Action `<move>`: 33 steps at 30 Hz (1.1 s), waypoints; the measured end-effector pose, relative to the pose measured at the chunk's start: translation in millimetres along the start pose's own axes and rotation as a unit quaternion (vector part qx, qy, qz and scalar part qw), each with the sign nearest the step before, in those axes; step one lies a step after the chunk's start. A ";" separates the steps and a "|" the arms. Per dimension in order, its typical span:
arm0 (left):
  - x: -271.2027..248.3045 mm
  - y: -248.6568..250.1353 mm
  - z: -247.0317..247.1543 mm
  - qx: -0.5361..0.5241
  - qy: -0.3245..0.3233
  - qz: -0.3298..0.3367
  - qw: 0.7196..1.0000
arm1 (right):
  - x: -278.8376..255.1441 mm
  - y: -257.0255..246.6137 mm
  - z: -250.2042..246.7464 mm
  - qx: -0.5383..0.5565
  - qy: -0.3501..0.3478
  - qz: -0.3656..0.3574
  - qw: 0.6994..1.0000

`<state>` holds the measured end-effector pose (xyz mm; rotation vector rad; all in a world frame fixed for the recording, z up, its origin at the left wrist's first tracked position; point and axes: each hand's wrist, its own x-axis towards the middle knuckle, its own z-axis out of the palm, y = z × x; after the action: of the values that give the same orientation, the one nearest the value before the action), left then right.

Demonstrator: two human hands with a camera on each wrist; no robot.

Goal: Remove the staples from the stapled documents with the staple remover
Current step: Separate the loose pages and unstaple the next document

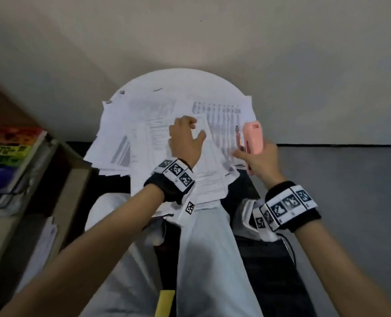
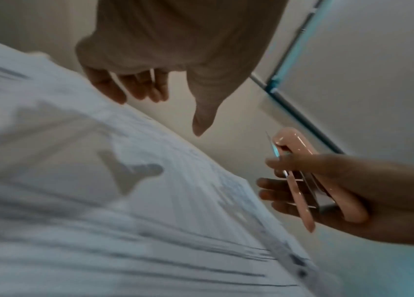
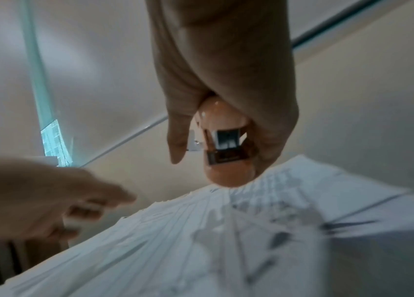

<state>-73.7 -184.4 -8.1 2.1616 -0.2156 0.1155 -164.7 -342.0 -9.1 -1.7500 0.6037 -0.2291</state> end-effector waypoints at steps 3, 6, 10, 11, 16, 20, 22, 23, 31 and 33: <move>4.4 -47.0 -44.4 0.132 0.007 -0.184 0.974 | 26.7 -22.3 54.0 -0.030 -0.087 0.018 0.996; -0.9 -74.2 -59.8 0.146 0.000 -0.272 0.951 | 51.1 -31.3 95.4 -0.055 -0.135 0.049 0.988; -4.0 -88.7 -57.6 0.132 0.006 -0.281 0.951 | 70.8 -29.0 123.9 -0.092 -0.105 0.059 0.988; -3.5 -89.0 -57.6 0.124 0.008 -0.282 0.951 | 71.4 -28.2 127.0 -0.089 -0.092 0.058 0.990; -5.5 -95.9 -55.3 0.072 0.024 -0.260 0.963 | 64.0 -19.6 128.6 -0.143 -0.020 -0.045 0.988; -15.8 -103.4 -53.7 0.012 0.069 -0.146 0.987 | 59.5 -18.0 119.3 -0.121 -0.040 -0.028 0.991; -18.2 -107.3 -52.8 0.002 0.075 -0.106 0.992 | 60.6 -15.4 114.3 -0.130 -0.049 -0.005 0.990; -18.2 -106.9 -53.0 -0.003 0.077 -0.099 0.992 | 60.8 -15.2 112.9 -0.133 -0.048 0.011 0.990; 8.6 -82.2 -61.7 -0.033 0.081 -0.297 0.951 | 62.3 -14.2 107.6 -0.141 -0.039 0.061 0.987; 15.5 -79.2 -66.8 -0.010 0.052 -0.337 0.940 | 62.4 -14.8 105.6 -0.150 -0.040 0.063 0.986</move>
<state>-42.8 -87.2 -32.0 2.0869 0.5829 -0.1651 -59.4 -282.1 -33.7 -1.9905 0.7160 0.0216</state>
